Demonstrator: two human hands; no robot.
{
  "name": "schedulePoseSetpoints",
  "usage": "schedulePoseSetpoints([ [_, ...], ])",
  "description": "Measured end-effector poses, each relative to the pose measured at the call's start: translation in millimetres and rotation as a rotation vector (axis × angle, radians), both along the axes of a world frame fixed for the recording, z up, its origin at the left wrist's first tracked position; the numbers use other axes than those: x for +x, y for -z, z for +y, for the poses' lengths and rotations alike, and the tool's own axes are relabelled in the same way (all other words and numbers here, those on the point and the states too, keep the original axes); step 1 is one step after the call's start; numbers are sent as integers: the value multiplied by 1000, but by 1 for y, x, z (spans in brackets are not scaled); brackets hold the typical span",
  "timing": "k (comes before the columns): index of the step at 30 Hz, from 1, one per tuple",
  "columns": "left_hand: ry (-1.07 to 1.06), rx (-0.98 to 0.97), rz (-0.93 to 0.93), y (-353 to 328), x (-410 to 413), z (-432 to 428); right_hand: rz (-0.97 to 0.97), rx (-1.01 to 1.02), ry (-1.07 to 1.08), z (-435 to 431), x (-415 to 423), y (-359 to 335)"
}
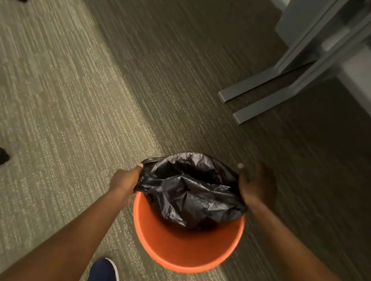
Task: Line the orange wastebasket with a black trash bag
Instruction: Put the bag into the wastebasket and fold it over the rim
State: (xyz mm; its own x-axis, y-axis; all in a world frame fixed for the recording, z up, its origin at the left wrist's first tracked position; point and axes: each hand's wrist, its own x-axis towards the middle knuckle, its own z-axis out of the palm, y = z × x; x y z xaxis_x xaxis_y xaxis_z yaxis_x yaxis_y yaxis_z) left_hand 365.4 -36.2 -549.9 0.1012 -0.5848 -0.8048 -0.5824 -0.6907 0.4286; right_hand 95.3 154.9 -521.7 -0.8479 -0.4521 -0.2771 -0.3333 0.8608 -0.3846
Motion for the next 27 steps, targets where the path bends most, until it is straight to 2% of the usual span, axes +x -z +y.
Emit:
schedulePoseSetpoints([
  [1,24,-70,5,-7,4,5,53,-98,-168,-2,12,-14],
  [3,96,-102,58,-19,7,18,-35,-185,-514,-12,37,-37],
  [6,19,-34,118,-24,13,27,-139,11,-973,-28,74,-51],
  [8,-160,30,161,-25,22,30,-145,111,-1101,-31,97,-51],
  [11,-408,186,235,-20,45,40,-123,147,-1100,-27,124,-49],
  [14,-540,290,304,-8,65,53,-62,177,-1156,-25,146,-46],
  [17,-503,327,276,2,79,71,-30,251,-1195,-15,163,-42],
  [20,-300,345,172,10,86,96,-23,323,-1194,5,167,-38],
  [22,-173,255,93,15,90,112,-36,326,-1164,20,168,-37],
  [24,-167,6,30,18,94,121,-59,266,-1115,36,170,-36],
  [26,-247,-175,64,12,96,131,-42,202,-1085,50,174,-37],
  [27,-222,-171,121,9,94,138,-22,190,-1080,56,176,-37],
])
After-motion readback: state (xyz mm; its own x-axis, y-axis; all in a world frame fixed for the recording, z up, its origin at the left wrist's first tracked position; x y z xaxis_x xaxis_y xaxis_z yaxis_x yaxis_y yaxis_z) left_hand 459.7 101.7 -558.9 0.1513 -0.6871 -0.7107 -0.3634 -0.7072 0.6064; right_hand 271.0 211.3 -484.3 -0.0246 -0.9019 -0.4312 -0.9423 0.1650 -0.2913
